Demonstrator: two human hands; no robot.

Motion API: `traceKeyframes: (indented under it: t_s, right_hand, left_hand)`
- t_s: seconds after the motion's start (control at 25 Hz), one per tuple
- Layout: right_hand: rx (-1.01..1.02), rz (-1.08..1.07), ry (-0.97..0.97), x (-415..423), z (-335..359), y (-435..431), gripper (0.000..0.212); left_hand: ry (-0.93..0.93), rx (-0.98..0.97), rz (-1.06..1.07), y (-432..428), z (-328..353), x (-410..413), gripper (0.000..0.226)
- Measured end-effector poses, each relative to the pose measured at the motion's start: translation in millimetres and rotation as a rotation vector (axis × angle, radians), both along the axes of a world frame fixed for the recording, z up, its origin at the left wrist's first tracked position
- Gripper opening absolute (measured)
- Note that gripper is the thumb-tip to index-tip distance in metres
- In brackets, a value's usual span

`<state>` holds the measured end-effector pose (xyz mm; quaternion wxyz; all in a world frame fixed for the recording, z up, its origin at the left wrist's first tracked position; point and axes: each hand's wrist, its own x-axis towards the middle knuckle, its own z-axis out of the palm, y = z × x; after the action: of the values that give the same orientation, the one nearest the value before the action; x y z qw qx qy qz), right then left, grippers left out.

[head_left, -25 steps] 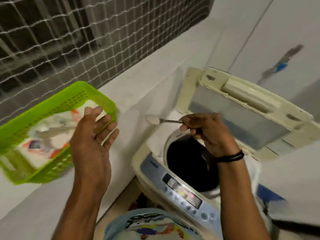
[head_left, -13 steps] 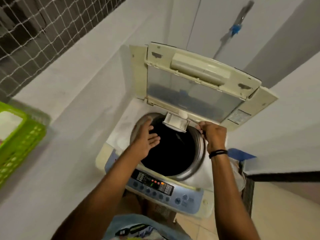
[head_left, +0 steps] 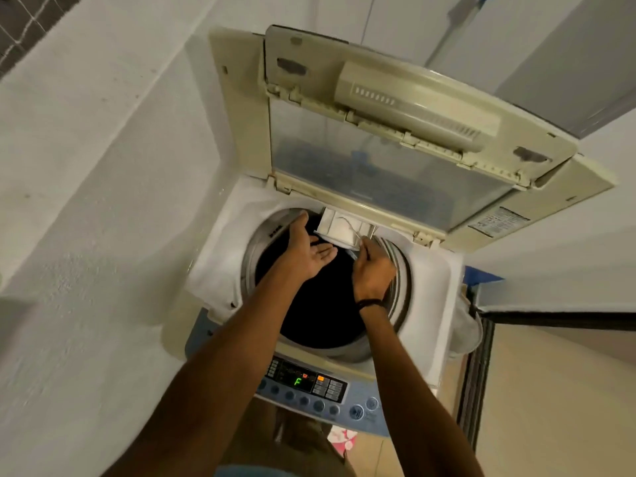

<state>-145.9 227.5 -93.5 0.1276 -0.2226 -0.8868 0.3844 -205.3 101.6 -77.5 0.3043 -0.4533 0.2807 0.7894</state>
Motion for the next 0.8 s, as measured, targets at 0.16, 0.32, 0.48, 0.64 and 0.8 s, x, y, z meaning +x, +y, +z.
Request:
traceKeyframes:
  t_s: [0.16,0.32,0.48,0.64,0.8]
  right_hand:
    - [0.135,0.149,0.088,6,-2,0,0.024]
    - [0.076,0.031,0.109,6,9,0,0.021]
    - [-0.393,-0.273,-0.076,11,29,2,0.016]
    - [-0.959,-0.337,-0.105,30,69,5,0.012]
    - [-1.15,-0.212,-0.138,52,127,-6,0.016]
  left_hand:
    - [0.012,0.021,-0.012,-2,1,-1,0.078]
    - [0.025,0.0,-0.043,-3,6,1,0.074]
    - [0.033,-0.129,-0.086,-10,19,9,0.068]
    - [0.102,-0.245,-0.065,-31,51,37,0.066]
    - [0.218,-0.306,0.059,-65,112,87,0.053]
